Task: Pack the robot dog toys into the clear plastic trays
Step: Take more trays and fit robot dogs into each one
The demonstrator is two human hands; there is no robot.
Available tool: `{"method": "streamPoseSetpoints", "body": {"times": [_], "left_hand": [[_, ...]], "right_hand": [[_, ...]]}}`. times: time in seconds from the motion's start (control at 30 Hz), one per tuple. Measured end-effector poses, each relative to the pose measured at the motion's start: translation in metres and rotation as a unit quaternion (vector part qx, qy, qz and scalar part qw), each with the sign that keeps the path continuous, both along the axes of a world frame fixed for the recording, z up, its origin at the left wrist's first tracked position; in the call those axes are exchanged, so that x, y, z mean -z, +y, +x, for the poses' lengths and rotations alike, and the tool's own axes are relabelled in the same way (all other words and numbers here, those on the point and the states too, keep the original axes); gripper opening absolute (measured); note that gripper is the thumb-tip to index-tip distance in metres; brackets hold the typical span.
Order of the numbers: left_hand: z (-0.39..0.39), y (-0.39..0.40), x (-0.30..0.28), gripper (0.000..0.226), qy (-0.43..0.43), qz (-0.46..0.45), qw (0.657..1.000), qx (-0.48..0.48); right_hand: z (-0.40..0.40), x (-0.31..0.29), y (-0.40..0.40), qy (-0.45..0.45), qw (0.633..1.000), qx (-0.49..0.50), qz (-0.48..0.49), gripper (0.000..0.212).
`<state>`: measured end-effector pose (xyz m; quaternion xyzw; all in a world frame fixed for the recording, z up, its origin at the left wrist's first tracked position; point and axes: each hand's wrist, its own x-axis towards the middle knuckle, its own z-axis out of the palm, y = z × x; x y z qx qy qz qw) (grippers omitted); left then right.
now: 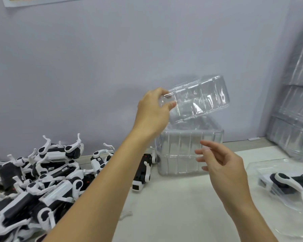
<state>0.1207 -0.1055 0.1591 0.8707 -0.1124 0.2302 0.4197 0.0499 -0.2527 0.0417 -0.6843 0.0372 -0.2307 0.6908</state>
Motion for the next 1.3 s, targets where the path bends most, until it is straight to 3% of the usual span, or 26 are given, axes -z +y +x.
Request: {"method": "streamPoseSetpoints", "body": {"times": [0.07,0.17,0.23,0.37,0.7,0.9,1.0,1.1,1.2,1.3], "left_hand": [[-0.015,0.003,-0.002,0.016,-0.012,-0.017,1.0,0.007],[-0.048,0.007,0.006,0.013,-0.028,-0.029,0.999,0.033],[-0.071,0.01,0.018,0.015,-0.034,-0.04,0.998,0.045],[-0.098,0.019,0.04,0.015,-0.063,-0.115,0.991,0.012],[-0.109,0.054,0.046,0.019,-0.073,-0.16,0.984,-0.036],[-0.116,0.075,0.028,0.013,-0.124,-0.233,0.96,-0.093],[-0.121,0.089,0.016,0.01,-0.122,-0.223,0.961,-0.111],[-0.134,0.104,0.015,0.011,-0.063,-0.159,0.98,-0.105],[-0.151,0.119,0.022,0.009,-0.006,-0.13,0.988,-0.081],[-0.16,0.139,0.023,0.027,0.009,-0.104,0.993,-0.061]], "right_hand": [[-0.001,-0.005,0.003,-0.009,0.998,-0.046,0.051,0.02],[-0.004,-0.013,0.009,-0.042,0.983,-0.12,0.132,0.054],[-0.007,-0.018,0.013,-0.073,0.974,-0.144,0.158,0.046],[-0.011,-0.023,0.021,-0.099,0.979,-0.135,0.121,0.027],[-0.015,-0.026,0.037,-0.098,0.974,-0.186,0.082,0.015],[-0.013,-0.023,0.023,-0.107,0.985,-0.13,0.045,0.011],[-0.012,-0.026,0.009,-0.128,0.983,-0.097,0.087,0.011],[-0.014,-0.035,-0.003,-0.145,0.976,-0.086,0.138,0.018],[-0.016,-0.052,-0.014,-0.154,0.97,-0.074,0.174,0.009],[-0.012,-0.076,-0.022,-0.152,0.973,-0.029,0.171,0.008]]}}
